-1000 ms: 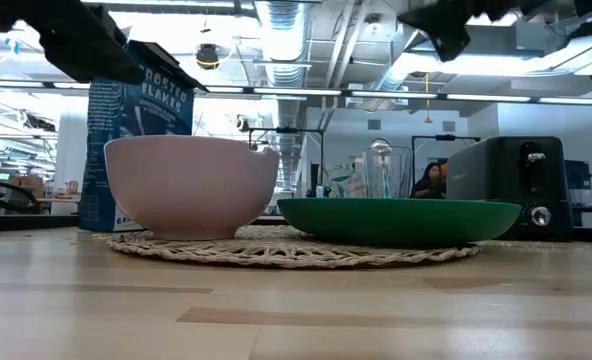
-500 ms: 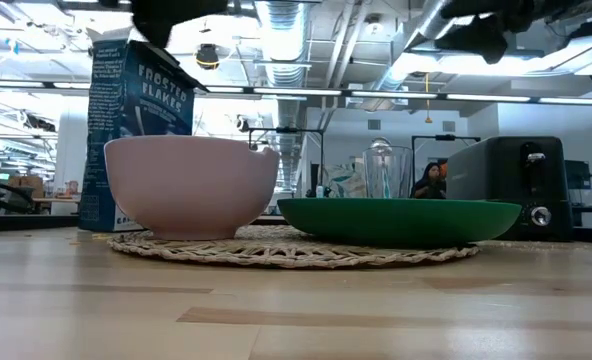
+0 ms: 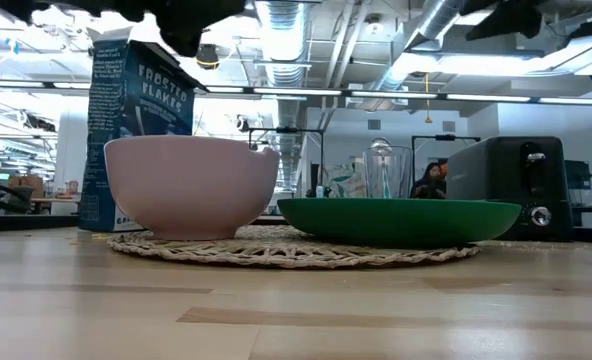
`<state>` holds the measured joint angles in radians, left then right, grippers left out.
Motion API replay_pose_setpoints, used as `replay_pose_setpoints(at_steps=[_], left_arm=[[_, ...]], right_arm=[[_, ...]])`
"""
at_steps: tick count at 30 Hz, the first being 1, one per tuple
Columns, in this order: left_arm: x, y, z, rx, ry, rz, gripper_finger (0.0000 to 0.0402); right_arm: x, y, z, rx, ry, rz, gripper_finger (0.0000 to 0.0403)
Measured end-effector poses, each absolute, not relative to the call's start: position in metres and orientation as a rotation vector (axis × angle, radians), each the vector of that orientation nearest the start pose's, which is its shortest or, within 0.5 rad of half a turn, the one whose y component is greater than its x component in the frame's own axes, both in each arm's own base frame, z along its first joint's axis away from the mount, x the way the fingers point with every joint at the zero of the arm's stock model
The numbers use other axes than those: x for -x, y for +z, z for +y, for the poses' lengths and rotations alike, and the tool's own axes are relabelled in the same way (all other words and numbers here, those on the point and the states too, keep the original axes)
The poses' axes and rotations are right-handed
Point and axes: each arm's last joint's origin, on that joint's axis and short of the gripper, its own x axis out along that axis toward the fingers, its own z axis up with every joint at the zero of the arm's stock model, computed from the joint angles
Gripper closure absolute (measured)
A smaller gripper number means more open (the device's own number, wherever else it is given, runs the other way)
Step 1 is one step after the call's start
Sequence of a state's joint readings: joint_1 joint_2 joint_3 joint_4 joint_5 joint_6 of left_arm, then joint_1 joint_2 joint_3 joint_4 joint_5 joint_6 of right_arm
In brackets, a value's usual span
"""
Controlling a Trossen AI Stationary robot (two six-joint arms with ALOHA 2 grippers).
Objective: Arrange a breakfast setting
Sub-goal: Put the toasted bagel on the green plate
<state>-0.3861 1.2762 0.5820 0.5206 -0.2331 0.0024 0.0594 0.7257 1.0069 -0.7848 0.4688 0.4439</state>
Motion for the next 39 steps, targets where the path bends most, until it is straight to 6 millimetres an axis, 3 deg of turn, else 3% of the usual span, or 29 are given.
replay_pose_setpoints(at_steps=[5, 10, 15, 25, 33, 39], left_arm=[[-0.232, 0.219, -0.101, -0.043, -0.061, 0.048, 0.0191], [-0.218, 0.192, -0.104, 0.043, -0.059, 0.051, 0.0191], [-0.22, 0.179, -0.11, 0.057, -0.051, 0.063, 0.0191], [-0.229, 0.176, -0.112, -0.019, -0.044, 0.076, 0.0191], [-0.232, 0.177, -0.105, -0.074, -0.016, 0.071, 0.0191], [-0.232, 0.176, -0.104, -0.1, -0.018, 0.078, 0.0191]], right_arm=[[-0.117, 0.362, -0.016, -0.331, -0.653, 0.476, 0.0108], [-0.115, 0.354, -0.03, -0.381, -0.795, 0.557, 0.0108], [-0.12, 0.346, -0.049, -0.421, -0.929, 0.625, 0.0108], [-0.133, 0.325, -0.092, -0.542, -1.115, 0.817, 0.0113], [-0.137, 0.335, -0.129, -0.601, -1.214, 0.866, 0.0118], [-0.141, 0.33, -0.153, -0.684, -1.238, 0.96, 0.0141]])
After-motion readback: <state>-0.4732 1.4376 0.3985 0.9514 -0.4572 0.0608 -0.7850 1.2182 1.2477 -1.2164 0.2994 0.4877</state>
